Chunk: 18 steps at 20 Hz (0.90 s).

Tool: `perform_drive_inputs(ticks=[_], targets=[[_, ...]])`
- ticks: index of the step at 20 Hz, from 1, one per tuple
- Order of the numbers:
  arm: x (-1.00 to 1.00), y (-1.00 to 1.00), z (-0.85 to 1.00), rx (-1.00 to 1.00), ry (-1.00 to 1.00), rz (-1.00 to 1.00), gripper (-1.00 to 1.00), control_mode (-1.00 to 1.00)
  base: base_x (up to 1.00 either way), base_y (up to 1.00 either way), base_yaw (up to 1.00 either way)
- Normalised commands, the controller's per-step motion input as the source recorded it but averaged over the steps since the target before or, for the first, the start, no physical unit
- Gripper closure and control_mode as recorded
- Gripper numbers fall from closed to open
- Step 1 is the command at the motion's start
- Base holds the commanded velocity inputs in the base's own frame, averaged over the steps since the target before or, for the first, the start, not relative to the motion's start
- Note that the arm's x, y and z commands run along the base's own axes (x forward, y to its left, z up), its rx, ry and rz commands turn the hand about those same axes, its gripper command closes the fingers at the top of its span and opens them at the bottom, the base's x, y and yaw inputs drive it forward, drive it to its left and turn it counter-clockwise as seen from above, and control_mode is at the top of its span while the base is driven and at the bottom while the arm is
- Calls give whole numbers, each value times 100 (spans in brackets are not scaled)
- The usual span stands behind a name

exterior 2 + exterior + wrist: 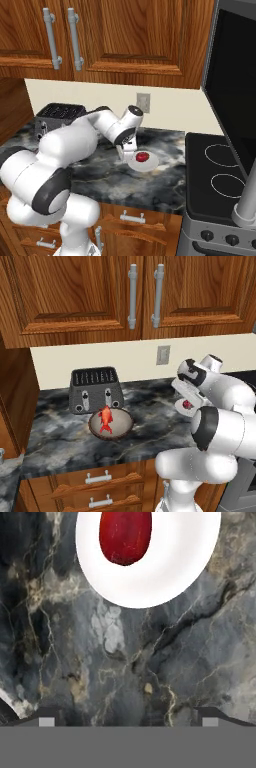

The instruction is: Remove the mango from the bowl and place it on the small plate. Then place the bowl with only the fish in the microwave, close the door, and press the start button to microwave the fish.

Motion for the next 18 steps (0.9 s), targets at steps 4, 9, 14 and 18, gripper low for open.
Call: perform_drive_inputs(ticks=[4,9,14,18], targets=[[-14,91,0,0,0,0,-100,-100,0,0,0],[-19,35,18,3,-7,3,-100,-100,0,0,0],[-12,11,3,16,-18,19,-100,-100,0,0,0],[16,77,-18,14,-8,33,-100,-100,0,0,0]])
